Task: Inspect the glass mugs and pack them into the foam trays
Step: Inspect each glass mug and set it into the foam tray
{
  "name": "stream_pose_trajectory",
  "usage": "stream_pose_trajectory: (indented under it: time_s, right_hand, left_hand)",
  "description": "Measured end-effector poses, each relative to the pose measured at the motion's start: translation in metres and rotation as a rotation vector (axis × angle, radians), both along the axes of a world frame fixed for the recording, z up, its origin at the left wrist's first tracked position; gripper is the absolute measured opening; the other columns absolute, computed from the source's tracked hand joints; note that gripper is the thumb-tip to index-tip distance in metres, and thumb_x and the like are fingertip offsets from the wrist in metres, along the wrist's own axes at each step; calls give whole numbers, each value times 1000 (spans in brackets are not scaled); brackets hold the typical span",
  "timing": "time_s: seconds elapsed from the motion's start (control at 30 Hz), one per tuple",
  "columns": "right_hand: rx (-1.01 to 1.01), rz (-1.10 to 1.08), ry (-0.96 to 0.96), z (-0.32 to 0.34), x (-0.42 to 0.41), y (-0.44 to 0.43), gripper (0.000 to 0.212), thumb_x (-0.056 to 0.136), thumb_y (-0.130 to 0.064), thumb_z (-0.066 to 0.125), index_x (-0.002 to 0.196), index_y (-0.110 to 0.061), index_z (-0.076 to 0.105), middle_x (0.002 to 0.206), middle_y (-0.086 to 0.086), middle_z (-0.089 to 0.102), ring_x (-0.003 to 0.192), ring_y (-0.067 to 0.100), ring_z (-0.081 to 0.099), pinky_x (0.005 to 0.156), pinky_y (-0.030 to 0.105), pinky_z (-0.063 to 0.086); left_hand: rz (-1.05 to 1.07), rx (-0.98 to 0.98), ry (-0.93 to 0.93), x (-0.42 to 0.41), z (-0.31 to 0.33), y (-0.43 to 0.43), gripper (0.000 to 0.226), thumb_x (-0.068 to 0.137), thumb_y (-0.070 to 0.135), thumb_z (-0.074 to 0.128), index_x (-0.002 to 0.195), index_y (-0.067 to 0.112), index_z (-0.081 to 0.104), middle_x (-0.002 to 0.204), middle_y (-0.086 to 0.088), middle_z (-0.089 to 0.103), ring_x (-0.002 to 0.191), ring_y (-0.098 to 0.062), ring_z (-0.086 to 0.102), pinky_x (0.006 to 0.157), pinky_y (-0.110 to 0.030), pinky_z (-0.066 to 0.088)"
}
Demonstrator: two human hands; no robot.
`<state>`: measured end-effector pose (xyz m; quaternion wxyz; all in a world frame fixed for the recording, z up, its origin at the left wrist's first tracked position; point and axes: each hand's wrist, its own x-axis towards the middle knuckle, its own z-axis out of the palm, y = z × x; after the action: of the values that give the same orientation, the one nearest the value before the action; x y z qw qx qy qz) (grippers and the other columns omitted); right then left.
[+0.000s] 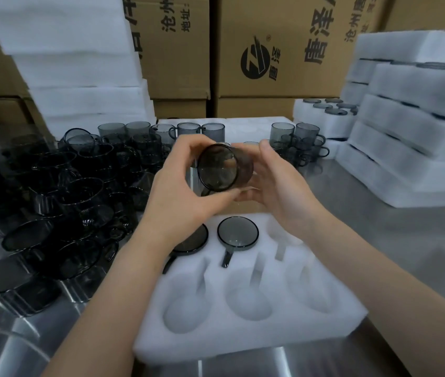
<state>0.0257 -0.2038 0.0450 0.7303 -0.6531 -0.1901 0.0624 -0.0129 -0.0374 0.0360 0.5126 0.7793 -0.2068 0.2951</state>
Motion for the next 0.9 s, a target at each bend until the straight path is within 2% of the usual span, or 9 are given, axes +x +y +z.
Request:
stream_pose_trajectory:
  time_s: [0.07, 0.13, 0.27, 0.37, 0.47, 0.53, 0.7, 0.8, 0.9]
  right_hand:
    - [-13, 128, -17, -2, 1, -4, 43, 106, -37, 31, 137, -19, 54, 130, 9, 64, 110, 27, 63, 95, 44, 51]
    - [13, 199, -57, -4, 0, -6, 39, 102, -32, 41, 138, -21, 52, 128, 8, 64, 116, 26, 62, 100, 47, 48]
    - [135, 166, -72, -4, 0, -4, 50, 89, -18, 64, 137, -13, 51, 118, 15, 59, 106, 26, 62, 85, 40, 56]
    - [49, 55, -130, -6, 1, -3, 49, 76, -15, 71, 124, -16, 61, 109, 11, 63, 103, 26, 61, 92, 47, 53]
    - [-42, -9, -206, -7, -3, -3, 40, 68, -18, 77, 105, -24, 63, 102, -1, 66, 92, 14, 66, 80, 33, 55]
    - [-65, -36, -229, -7, -4, -2, 38, 65, -21, 80, 97, -27, 60, 100, -2, 63, 89, 14, 67, 76, 30, 54]
    - [-2, -120, -267, -5, -5, 2, 16, 75, -25, 74, 75, -25, 58, 80, -4, 60, 67, 6, 59, 60, 19, 47]
    - [62, -152, -198, -4, -3, 3, 26, 87, -26, 71, 65, -24, 56, 71, 1, 56, 64, 13, 49, 57, 25, 40]
    - [129, -83, -91, -2, 0, 0, 18, 93, -26, 58, 78, -17, 62, 72, 4, 59, 60, 15, 50, 49, 27, 39]
  left_hand:
    - [-21, -60, 27, 1, -1, 2, 58, 65, 26, 81, 110, 37, 46, 109, 15, 65, 110, -8, 61, 99, -25, 45]
    - [-43, -86, 70, 4, -3, 3, 57, 66, 23, 80, 109, 36, 44, 110, 8, 67, 109, -10, 62, 102, -34, 45]
    - [-25, -54, 134, 7, -5, 4, 60, 64, 22, 81, 112, 35, 47, 116, 12, 63, 113, -5, 57, 104, -36, 44]
    - [9, 36, 184, 6, -4, 4, 77, 61, 21, 87, 128, 34, 51, 121, 11, 60, 120, -7, 52, 107, -33, 40]
    - [56, 162, 157, 6, -4, 4, 75, 63, 14, 89, 128, 36, 58, 116, 24, 59, 118, -5, 45, 104, -19, 37]
    - [68, 177, 138, 5, -3, 4, 75, 62, 11, 88, 121, 46, 57, 106, 34, 55, 117, -2, 44, 99, -8, 34]
    - [63, 248, 95, 4, -1, 3, 78, 62, 9, 88, 119, 48, 54, 100, 45, 52, 112, -2, 42, 92, -1, 29]
    - [46, 262, 102, 3, -1, 2, 78, 63, 11, 87, 120, 51, 51, 101, 50, 50, 109, 2, 42, 92, 1, 27]
    - [13, 191, 139, 3, -1, 2, 76, 64, 15, 87, 126, 47, 55, 114, 27, 58, 114, 3, 43, 100, -8, 31]
